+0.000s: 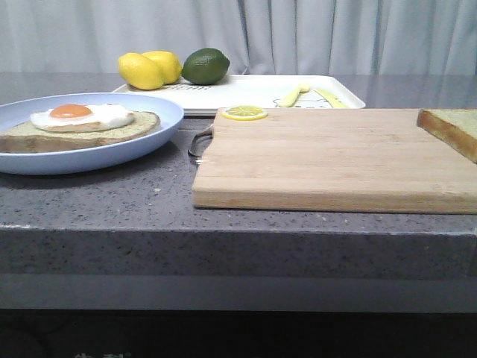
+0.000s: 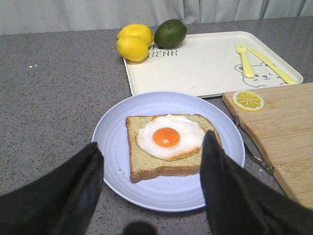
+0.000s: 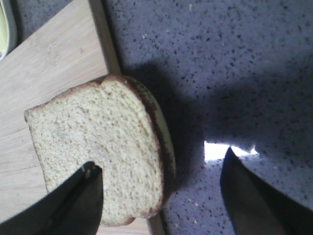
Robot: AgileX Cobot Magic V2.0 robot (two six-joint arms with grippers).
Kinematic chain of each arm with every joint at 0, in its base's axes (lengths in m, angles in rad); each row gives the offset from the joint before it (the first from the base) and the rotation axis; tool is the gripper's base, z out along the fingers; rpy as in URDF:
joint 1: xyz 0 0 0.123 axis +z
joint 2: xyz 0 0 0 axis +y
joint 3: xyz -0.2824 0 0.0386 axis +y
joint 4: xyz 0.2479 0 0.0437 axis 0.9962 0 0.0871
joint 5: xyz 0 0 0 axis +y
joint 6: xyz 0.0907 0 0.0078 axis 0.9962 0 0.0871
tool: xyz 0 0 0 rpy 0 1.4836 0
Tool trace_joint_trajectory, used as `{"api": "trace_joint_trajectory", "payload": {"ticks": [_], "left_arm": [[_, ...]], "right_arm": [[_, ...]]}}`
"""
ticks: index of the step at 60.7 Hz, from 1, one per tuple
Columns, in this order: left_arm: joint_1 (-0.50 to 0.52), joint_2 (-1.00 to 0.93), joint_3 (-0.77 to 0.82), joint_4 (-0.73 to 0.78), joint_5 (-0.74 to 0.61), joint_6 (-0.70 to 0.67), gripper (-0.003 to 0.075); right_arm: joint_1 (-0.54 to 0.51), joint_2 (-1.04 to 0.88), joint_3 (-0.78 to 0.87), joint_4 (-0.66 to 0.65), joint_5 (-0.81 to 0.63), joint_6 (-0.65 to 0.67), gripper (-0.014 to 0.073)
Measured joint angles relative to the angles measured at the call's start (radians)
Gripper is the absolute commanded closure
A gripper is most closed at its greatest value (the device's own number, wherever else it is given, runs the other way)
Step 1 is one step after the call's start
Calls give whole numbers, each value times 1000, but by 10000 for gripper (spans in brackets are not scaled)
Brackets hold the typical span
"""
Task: Place bread and move sandwich to tray
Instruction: 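Grasp the bread slice edge with the right gripper and lift it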
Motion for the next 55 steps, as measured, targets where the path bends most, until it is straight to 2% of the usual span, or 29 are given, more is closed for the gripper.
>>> {"api": "trace_joint_trajectory", "payload": {"ticks": [43, 46, 55], "left_arm": [[0, 0, 0, 9, 0, 0, 300], [0, 0, 0, 9, 0, 0, 300], [0, 0, 0, 11, 0, 0, 300]], "right_arm": [[71, 90, 81, 115, -14, -156, 84], [76, 90, 81, 117, -14, -160, 114], [76, 90, 81, 123, -18, -162, 309]]}}
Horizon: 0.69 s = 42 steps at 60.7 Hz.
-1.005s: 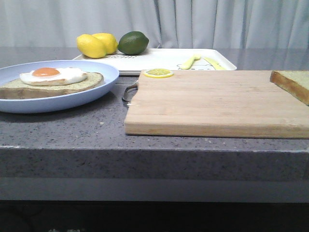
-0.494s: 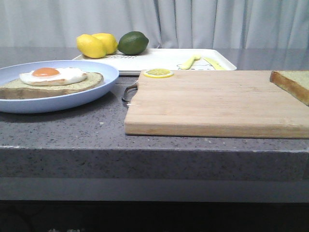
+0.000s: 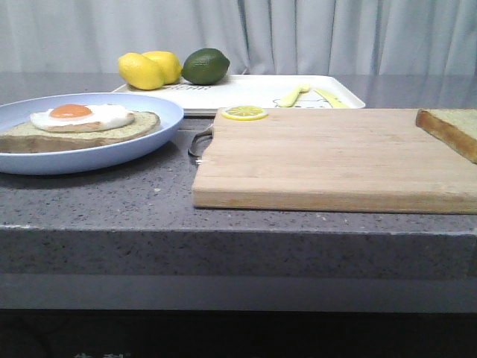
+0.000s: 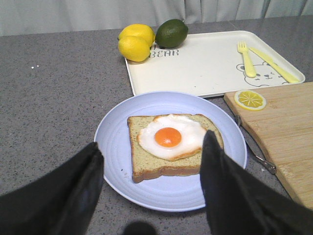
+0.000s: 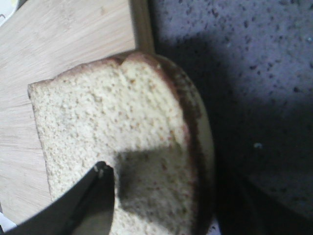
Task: Place bread and move sandwich to tray
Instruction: 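Grasp the bread slice edge with the right gripper and lift it, then carry the bread slice with the right gripper over the egg toast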
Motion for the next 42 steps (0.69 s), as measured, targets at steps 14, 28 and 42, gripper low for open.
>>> {"api": "trace_joint_trajectory", "payload": {"ticks": [14, 28, 42], "left_arm": [[0, 0, 0, 17, 0, 0, 300], [0, 0, 0, 19, 0, 0, 300], [0, 0, 0, 19, -8, 0, 300]], "right_arm": [[0, -27, 2, 61, -5, 0, 489], [0, -148, 4, 175, -2, 0, 553], [46, -266, 6, 343, -2, 0, 553]]}}
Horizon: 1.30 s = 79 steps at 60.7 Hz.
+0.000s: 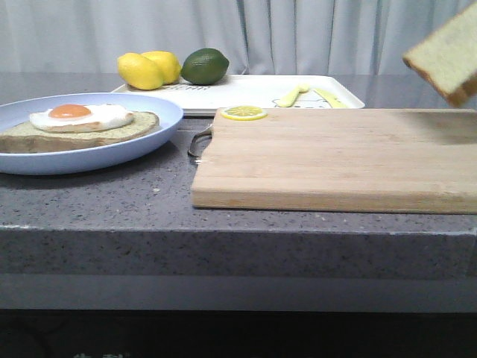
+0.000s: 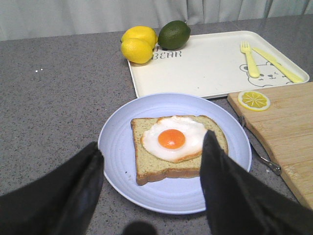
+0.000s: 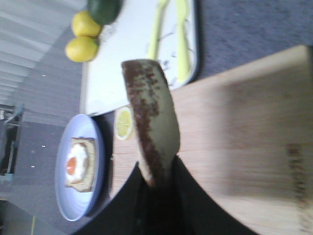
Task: Place bread and move sandwich to tray
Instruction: 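Carry the bread slice with the right gripper over the egg toast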
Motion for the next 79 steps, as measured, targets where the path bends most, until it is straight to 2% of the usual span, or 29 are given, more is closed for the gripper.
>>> {"api": "trace_joint_trajectory", "payload": {"ticks": [9, 20, 34, 45, 53, 64, 71, 79], "left_arm": [[0, 0, 0, 3, -6, 0, 300], [0, 0, 0, 2, -14, 0, 300], [0, 0, 0, 2, -14, 0, 300], [0, 0, 0, 2, -14, 0, 300], [0, 0, 0, 2, -14, 0, 300], [0, 0, 0, 2, -14, 0, 300], [0, 0, 0, 2, -14, 0, 300], [0, 0, 0, 2, -14, 0, 300]], "right_arm": [[112, -37, 0, 113, 0, 0, 553], [360, -37, 0, 197, -31, 0, 553], [781, -18, 0, 351, -404, 0, 553], [1020, 64, 0, 536, -669, -54, 553], [1107, 141, -26, 612, -764, -139, 553], [1158, 252, -137, 634, -801, -152, 553], [1193, 309, -213, 639, -850, -127, 553], [1237, 355, -265, 647, -941, -38, 553]]}}
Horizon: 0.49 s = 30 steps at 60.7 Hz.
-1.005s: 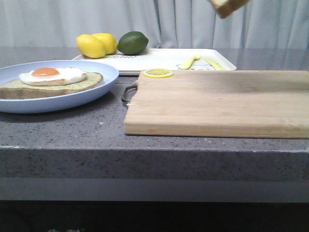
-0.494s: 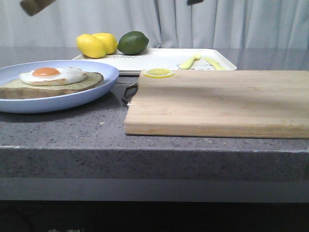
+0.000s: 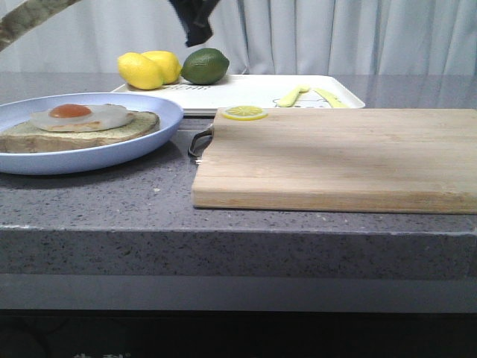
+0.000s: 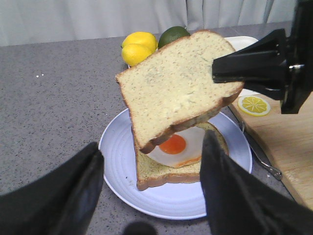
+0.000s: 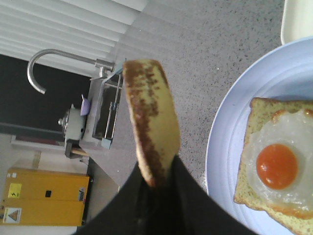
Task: Place bread and move sandwich to tray
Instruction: 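Carry the bread slice with the right gripper over the egg toast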
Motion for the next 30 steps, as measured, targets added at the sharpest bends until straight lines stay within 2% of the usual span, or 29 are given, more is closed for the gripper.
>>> {"api": "trace_joint_trajectory", "payload": {"ticks": [7, 14, 30], "left_arm": [[0, 0, 0, 0, 0, 0, 300], [0, 0, 0, 0, 0, 0, 300], [0, 0, 0, 0, 0, 0, 300]], "right_arm": [[35, 25, -6, 11, -88, 77, 553], [55, 35, -6, 17, -149, 99, 553], [57, 54, -6, 23, -184, 105, 547]]}}
